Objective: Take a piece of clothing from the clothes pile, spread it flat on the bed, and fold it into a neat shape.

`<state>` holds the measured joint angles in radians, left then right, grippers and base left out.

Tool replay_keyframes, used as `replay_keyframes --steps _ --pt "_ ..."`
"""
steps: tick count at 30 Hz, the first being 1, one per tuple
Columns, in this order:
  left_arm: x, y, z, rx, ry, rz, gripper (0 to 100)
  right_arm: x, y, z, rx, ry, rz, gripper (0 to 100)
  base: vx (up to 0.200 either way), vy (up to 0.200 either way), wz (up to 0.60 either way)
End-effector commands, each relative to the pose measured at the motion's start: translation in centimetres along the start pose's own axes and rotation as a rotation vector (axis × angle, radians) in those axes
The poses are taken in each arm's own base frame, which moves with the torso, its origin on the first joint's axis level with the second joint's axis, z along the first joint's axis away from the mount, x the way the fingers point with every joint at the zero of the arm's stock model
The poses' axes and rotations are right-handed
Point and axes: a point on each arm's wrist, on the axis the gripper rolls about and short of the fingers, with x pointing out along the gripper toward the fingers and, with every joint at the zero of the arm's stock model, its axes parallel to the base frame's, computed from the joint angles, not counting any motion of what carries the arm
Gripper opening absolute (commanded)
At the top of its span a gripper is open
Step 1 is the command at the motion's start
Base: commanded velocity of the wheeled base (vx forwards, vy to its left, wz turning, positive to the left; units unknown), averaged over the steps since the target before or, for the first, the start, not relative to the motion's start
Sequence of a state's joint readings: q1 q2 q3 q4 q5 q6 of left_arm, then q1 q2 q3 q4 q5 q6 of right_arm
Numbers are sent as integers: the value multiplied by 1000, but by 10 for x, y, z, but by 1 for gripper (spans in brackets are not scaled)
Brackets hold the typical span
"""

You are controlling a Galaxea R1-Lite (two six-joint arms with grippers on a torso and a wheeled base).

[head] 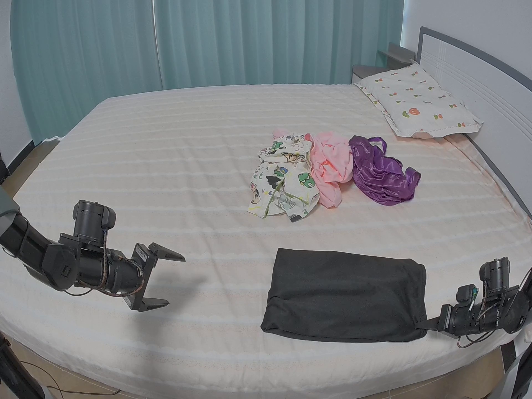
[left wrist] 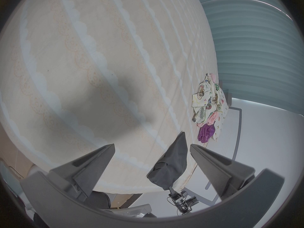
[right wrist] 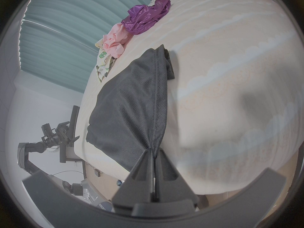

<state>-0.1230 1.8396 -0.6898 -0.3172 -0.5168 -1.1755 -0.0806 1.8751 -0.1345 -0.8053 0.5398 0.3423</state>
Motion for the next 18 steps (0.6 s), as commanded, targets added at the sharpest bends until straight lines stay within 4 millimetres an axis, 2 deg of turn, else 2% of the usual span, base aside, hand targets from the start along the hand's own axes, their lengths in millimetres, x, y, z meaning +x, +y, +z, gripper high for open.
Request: replay_keyframes --steps 1,7,8,17,18 --pt "1 1 0 -3 1 3 100 -4 -4 -1 5 0 -15 0 0 0 0" --pt "1 1 0 -3 1 3 100 -5 -4 -1 6 1 -18 0 0 0 0" --pt "1 1 0 -1 1 3 100 -5 -4 -1 5 2 -20 100 0 0 0" --pt "-1 -1 0 2 -5 -4 100 -12 0 5 -25 -58 -7 100 0 0 0" --pt "-3 -2 -1 5 -7 -8 100 -19 2 11 -29 -113 -3 100 0 0 0"
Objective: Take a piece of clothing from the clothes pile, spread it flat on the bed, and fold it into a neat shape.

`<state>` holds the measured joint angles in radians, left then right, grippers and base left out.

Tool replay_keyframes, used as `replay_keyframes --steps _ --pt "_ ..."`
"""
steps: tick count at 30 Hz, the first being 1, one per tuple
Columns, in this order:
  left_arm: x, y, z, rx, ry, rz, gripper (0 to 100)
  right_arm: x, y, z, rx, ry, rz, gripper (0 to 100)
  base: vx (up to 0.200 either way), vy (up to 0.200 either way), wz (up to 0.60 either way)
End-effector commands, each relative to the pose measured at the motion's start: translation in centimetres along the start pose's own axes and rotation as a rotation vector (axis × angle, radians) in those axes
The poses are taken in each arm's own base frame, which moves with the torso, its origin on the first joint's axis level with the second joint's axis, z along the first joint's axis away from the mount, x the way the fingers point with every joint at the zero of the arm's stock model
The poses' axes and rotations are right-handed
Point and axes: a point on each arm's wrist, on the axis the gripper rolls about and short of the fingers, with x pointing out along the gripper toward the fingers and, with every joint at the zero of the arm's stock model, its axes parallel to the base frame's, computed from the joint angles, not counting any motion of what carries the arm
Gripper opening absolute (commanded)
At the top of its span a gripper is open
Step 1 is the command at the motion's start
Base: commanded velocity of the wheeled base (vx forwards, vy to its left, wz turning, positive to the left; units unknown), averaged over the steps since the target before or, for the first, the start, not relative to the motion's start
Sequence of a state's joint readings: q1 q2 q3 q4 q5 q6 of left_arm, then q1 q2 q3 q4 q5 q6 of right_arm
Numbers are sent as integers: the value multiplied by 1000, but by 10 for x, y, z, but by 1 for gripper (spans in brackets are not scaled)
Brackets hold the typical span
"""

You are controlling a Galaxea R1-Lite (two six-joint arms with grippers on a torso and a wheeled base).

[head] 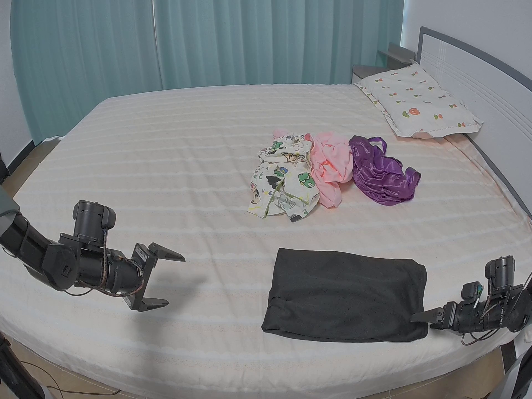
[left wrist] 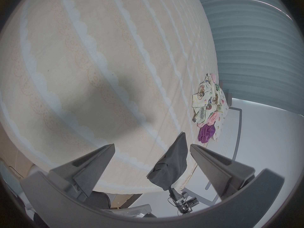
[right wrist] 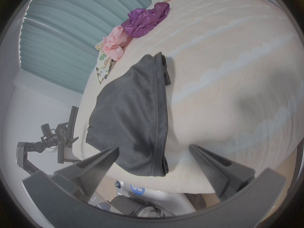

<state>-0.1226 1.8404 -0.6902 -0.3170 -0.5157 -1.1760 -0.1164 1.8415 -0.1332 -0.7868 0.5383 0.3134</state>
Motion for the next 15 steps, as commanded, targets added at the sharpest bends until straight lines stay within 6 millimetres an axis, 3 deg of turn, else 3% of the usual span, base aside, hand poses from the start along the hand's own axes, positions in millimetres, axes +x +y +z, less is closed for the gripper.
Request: replay_keyframes --steps 1,5,6,9,15 --pt "-7 -5 -3 19 -12 -23 100 -16 4 15 -18 -129 5 100 0 0 0" --pt "-31 -24 -14 83 -57 -108 100 -39 8 33 -47 -282 1 100 0 0 0" --pt "-46 -33 -20 115 -97 -152 100 -49 14 36 -60 -334 11 100 0 0 0" --pt "-72 -44 -35 202 -175 -215 100 -73 29 32 -95 -447 11 100 0 0 0" --pt "-115 -34 -64 416 -307 -264 100 -111 52 19 -171 -645 15 100 0 0 0"
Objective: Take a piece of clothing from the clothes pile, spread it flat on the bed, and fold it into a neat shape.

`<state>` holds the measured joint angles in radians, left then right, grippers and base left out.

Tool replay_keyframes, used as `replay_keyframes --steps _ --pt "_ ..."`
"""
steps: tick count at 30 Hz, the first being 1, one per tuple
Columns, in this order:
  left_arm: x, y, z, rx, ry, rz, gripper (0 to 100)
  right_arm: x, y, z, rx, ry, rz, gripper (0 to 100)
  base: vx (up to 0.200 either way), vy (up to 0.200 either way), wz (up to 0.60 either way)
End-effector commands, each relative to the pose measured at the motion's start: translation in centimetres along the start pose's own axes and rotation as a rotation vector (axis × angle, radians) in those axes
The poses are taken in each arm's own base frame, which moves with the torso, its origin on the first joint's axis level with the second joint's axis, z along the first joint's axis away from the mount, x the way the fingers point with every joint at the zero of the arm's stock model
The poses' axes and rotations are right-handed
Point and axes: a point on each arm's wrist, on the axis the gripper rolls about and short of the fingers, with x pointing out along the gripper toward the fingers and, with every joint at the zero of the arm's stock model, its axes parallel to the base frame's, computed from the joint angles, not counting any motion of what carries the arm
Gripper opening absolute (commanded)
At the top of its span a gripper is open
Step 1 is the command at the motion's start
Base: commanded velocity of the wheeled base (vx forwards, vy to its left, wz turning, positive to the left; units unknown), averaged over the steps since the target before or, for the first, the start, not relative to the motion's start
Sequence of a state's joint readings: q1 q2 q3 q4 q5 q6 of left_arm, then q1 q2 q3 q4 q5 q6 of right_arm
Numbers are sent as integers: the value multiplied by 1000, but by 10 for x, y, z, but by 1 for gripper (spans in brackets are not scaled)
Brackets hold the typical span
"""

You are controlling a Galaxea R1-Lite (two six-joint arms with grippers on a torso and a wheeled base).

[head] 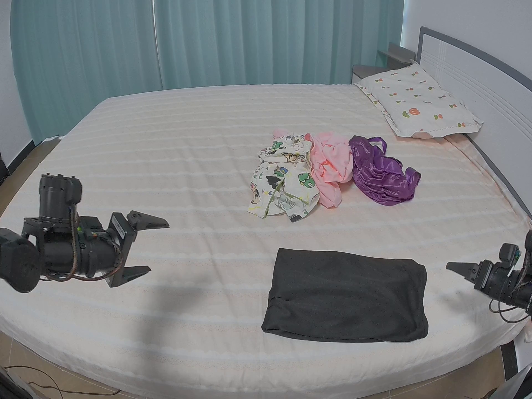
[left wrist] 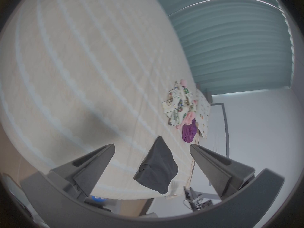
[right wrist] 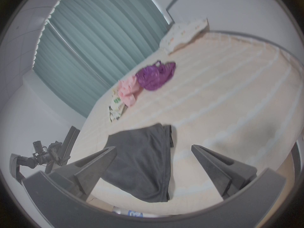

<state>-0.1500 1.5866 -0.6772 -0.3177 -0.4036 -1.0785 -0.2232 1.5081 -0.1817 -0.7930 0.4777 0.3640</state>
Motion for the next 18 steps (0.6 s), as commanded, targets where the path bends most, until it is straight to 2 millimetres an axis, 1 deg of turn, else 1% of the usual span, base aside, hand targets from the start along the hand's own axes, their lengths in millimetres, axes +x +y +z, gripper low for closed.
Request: replay_keyframes --steps 1,2,3,5,6,7,8,9,10,11,13,15,16,18 --pt "-78 -14 -33 243 -158 -150 100 -63 34 8 -115 -305 50 100 0 0 0" --pt "-80 -15 -33 246 -161 -155 100 -64 35 8 -117 -309 50 100 0 0 0" --pt "-101 -14 -44 274 -196 -206 100 -79 42 4 -145 -359 69 100 0 0 0" --pt "-120 -10 -54 294 -245 -243 100 -93 48 -2 -168 -393 96 100 0 0 0" --pt "-121 -10 -55 295 -247 -245 100 -94 49 -2 -170 -398 96 100 0 0 0" --pt "-137 -6 -63 315 -309 -272 100 -107 54 -8 -189 -424 121 100 0 0 0" --pt "-145 -4 -68 335 -347 -283 100 -113 56 -12 -196 -429 133 100 0 0 0" --pt "-152 -1 -71 353 -381 -288 100 -116 57 -16 -198 -427 139 100 0 0 0" --pt "-152 -1 -71 353 -381 -288 100 -116 57 -16 -198 -427 139 100 0 0 0" --pt "-161 6 -78 388 -441 -282 100 -123 58 -24 -203 -421 154 100 0 0 0" --pt "-173 16 -87 424 -513 -254 100 -131 59 -36 -213 -411 164 100 0 0 0" --pt "-180 25 -93 450 -559 -223 100 -140 61 -45 -231 -421 190 100 0 0 0" --pt "-181 27 -94 453 -565 -215 100 -141 61 -47 -232 -419 192 100 0 0 0" --pt "-188 39 -103 502 -614 -174 100 -150 62 -60 -260 -423 228 100 0 0 0"
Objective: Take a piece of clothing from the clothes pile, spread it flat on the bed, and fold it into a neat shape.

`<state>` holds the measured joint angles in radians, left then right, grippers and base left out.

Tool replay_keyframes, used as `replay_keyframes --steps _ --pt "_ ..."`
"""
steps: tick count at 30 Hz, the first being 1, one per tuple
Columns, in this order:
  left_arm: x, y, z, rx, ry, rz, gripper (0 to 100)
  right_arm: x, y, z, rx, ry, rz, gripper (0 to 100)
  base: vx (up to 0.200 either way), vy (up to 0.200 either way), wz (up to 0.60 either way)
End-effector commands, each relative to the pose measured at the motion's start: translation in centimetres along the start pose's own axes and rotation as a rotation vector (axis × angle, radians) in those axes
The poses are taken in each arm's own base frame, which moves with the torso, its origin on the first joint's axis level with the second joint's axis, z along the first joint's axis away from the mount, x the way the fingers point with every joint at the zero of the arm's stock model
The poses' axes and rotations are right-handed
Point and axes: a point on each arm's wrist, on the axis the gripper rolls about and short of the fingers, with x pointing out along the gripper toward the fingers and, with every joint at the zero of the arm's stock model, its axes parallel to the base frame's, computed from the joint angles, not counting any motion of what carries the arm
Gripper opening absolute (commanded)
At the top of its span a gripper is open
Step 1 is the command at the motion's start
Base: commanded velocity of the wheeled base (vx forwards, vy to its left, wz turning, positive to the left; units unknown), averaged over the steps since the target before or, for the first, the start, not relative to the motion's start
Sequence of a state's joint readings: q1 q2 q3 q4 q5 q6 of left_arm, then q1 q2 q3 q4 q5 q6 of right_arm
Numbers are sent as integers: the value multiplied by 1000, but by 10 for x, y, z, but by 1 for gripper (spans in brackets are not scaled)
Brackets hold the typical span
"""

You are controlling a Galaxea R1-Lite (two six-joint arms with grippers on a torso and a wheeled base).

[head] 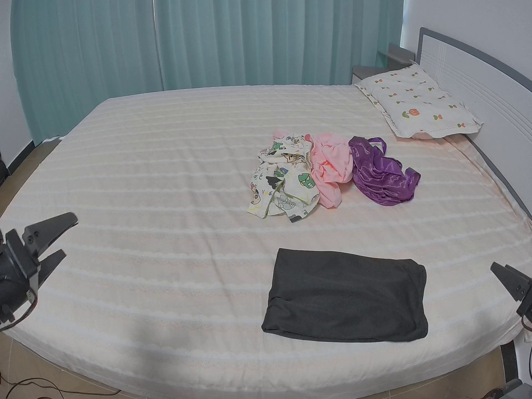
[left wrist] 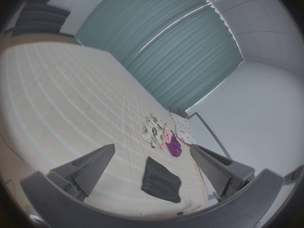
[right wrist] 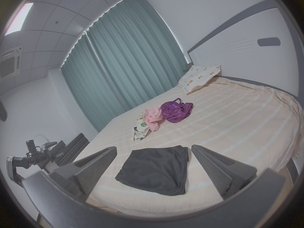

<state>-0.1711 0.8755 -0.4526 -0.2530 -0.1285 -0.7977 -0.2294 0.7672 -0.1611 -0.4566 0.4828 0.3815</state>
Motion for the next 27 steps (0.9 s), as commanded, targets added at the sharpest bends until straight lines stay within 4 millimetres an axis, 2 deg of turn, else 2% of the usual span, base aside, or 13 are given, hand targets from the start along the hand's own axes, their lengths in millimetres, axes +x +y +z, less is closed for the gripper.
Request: replay_keyframes --steps 1,4,7,9,17,23,27 --pt "-57 16 -22 148 -169 22 100 -47 20 -20 -103 -107 130 100 0 0 0" --pt "-65 24 -28 201 -234 76 100 -59 21 -32 -135 -90 184 100 0 0 0" --pt "-67 25 -30 208 -253 88 100 -62 21 -36 -148 -86 195 100 0 0 0" --pt "-76 32 -36 264 -316 127 100 -73 18 -50 -209 -56 230 100 0 0 0" --pt "-89 42 -45 373 -425 228 100 -88 13 -69 -284 -39 284 100 0 0 0" --pt "-98 51 -57 455 -473 345 100 -91 10 -77 -373 -43 287 100 0 0 0" --pt "-104 57 -67 516 -506 351 100 -89 6 -86 -386 -41 265 100 0 0 0"
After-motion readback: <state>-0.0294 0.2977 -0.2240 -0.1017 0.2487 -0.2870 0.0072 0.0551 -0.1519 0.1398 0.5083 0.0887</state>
